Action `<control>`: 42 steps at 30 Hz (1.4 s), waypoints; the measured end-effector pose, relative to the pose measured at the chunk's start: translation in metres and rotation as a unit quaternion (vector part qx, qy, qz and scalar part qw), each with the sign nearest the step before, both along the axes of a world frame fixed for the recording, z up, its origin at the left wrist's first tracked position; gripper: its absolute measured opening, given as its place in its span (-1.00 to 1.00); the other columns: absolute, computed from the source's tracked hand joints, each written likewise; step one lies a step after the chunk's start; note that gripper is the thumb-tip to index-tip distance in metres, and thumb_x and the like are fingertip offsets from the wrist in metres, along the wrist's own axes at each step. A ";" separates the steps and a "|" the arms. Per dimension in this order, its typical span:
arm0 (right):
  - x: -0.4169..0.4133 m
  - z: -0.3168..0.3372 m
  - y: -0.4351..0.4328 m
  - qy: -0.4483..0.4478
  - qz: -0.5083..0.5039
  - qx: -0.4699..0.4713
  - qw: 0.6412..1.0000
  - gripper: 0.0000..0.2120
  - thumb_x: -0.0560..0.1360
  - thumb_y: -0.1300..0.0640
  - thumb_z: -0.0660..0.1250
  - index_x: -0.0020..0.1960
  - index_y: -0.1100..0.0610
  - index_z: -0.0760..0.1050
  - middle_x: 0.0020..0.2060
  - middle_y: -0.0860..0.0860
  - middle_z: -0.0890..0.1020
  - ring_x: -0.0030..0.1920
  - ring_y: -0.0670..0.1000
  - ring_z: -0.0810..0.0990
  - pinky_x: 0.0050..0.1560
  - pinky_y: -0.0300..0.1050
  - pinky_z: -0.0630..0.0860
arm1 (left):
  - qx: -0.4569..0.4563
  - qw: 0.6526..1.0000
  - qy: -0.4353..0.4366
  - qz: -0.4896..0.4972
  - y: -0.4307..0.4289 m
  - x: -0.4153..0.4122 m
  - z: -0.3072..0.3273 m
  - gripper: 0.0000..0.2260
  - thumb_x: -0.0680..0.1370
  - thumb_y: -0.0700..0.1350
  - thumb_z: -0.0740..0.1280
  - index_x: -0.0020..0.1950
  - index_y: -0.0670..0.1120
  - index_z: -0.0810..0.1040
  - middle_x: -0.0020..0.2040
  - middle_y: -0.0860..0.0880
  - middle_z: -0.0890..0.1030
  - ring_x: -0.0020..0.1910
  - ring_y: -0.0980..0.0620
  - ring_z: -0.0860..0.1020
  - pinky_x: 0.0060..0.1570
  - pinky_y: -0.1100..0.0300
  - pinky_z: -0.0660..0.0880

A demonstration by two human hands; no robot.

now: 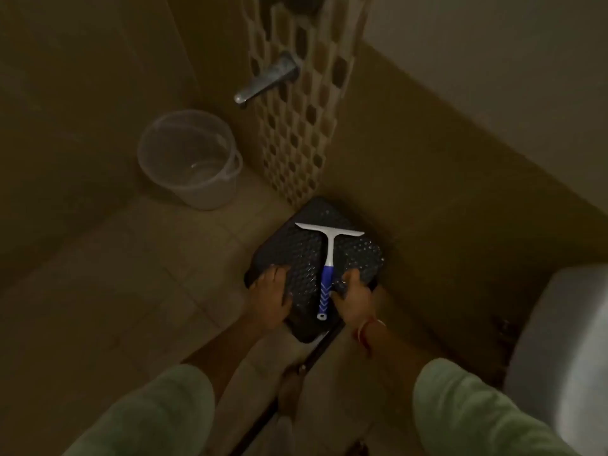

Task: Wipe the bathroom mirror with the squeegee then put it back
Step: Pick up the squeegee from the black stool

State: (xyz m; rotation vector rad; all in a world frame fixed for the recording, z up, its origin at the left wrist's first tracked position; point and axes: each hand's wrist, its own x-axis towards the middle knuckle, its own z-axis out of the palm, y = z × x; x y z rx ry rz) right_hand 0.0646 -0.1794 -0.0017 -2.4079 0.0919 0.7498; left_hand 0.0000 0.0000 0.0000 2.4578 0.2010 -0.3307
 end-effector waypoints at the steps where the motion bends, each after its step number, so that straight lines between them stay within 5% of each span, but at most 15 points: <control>1: 0.002 -0.008 0.005 -0.002 -0.021 0.006 1.000 -0.64 0.42 0.19 0.42 0.12 0.14 0.33 0.10 0.17 0.57 0.12 0.17 0.54 0.16 0.06 0.49 | -0.002 1.000 0.003 0.011 0.001 -0.002 -0.007 -0.53 0.48 -0.18 0.30 0.37 -0.17 0.29 0.31 -0.20 0.39 0.35 -0.14 0.30 0.33 0.02 0.29; 16: 0.011 -0.071 0.036 0.025 -0.147 -0.045 0.988 -0.59 0.42 0.13 0.38 0.15 0.09 0.24 0.09 0.16 0.56 0.13 0.21 0.52 0.23 0.18 0.34 | 0.030 0.998 -0.040 0.023 0.012 -0.052 -0.038 -0.49 0.48 -0.19 0.30 0.41 -0.17 0.25 0.35 -0.18 0.36 0.36 -0.12 0.30 0.33 0.04 0.26; 20: 0.004 -0.056 0.037 -0.011 -0.196 0.056 0.979 -0.68 0.42 0.21 0.37 -0.02 0.05 0.23 -0.08 0.11 0.54 -0.06 0.16 0.58 -0.11 -0.08 0.44 | 0.026 0.998 -0.046 0.023 0.006 -0.053 -0.030 -0.50 0.49 -0.19 0.29 0.41 -0.15 0.25 0.34 -0.15 0.36 0.35 -0.09 0.30 0.33 0.04 0.28; 27: -0.012 0.044 0.013 -0.111 -0.218 0.166 0.955 -0.72 0.42 0.20 0.36 -0.04 0.01 0.27 -0.19 -0.04 0.50 -0.22 -0.03 0.56 -0.08 0.08 0.58 | 0.024 0.998 -0.064 0.007 -0.016 -0.034 0.023 -0.60 0.47 -0.20 0.32 0.30 -0.18 0.40 0.28 -0.21 0.41 0.31 -0.18 0.35 0.28 -0.02 0.33; 31: -0.025 0.131 -0.007 -0.253 -0.163 0.236 0.924 -0.66 0.40 0.19 0.37 -0.09 -0.15 0.27 -0.17 -0.09 0.50 -0.25 -0.09 0.55 -0.22 -0.12 0.56 | 0.039 0.994 -0.103 -0.008 -0.026 -0.010 0.070 -0.70 0.47 -0.13 0.30 0.19 -0.16 0.51 0.32 -0.23 0.39 0.37 -0.23 0.29 0.30 -0.11 0.32; 34: -0.024 0.201 -0.019 -0.346 -0.110 0.244 0.899 -0.69 0.36 0.08 0.35 -0.09 -0.22 0.26 -0.18 -0.16 0.47 -0.22 -0.02 0.51 -0.20 0.00 0.52 | 0.067 0.984 -0.164 -0.008 -0.037 0.016 0.117 -0.74 0.47 -0.14 0.33 0.15 -0.10 0.50 0.35 -0.21 0.37 0.38 -0.23 0.27 0.24 -0.16 0.31; 38: -0.020 0.300 -0.038 -0.488 -0.047 0.268 0.829 -0.68 0.36 0.07 0.33 -0.03 -0.19 0.25 -0.11 -0.26 0.42 -0.16 -0.09 0.47 -0.14 0.03 0.51 | 0.032 0.955 -0.291 -0.034 -0.064 0.059 0.203 -0.73 0.47 -0.11 0.28 0.15 -0.11 0.51 0.27 -0.22 0.45 0.32 -0.25 0.35 0.21 -0.13 0.33; 42: -0.019 0.377 -0.065 -0.605 -0.016 0.295 0.740 -0.70 0.37 0.16 0.34 0.03 -0.01 0.32 -0.07 -0.19 0.40 -0.09 -0.20 0.47 -0.10 -0.36 0.44 | 0.068 0.915 -0.383 -0.108 -0.099 0.094 0.287 -0.67 0.53 0.03 0.20 0.25 -0.05 0.44 0.33 -0.08 0.41 0.39 -0.07 0.26 0.39 0.02 0.19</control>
